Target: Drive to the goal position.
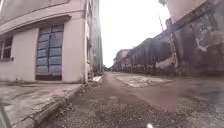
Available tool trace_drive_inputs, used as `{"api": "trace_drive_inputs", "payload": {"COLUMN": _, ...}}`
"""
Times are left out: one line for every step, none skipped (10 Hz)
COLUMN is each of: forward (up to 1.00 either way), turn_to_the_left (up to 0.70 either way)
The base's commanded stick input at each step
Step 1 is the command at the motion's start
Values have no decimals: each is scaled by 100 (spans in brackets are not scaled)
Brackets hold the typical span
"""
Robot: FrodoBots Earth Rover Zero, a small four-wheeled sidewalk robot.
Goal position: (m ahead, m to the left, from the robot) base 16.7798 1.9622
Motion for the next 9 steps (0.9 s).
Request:
{"api": "trace_drive_inputs", "payload": {"forward": 0, "turn_to_the_left": 0}}
{"api": "trace_drive_inputs", "payload": {"forward": 0, "turn_to_the_left": 0}}
{"api": "trace_drive_inputs", "payload": {"forward": 0, "turn_to_the_left": 0}}
{"api": "trace_drive_inputs", "payload": {"forward": 0, "turn_to_the_left": 0}}
{"api": "trace_drive_inputs", "payload": {"forward": 57, "turn_to_the_left": 0}}
{"api": "trace_drive_inputs", "payload": {"forward": 70, "turn_to_the_left": 0}}
{"api": "trace_drive_inputs", "payload": {"forward": 70, "turn_to_the_left": 0}}
{"api": "trace_drive_inputs", "payload": {"forward": 70, "turn_to_the_left": 0}}
{"api": "trace_drive_inputs", "payload": {"forward": 70, "turn_to_the_left": 0}}
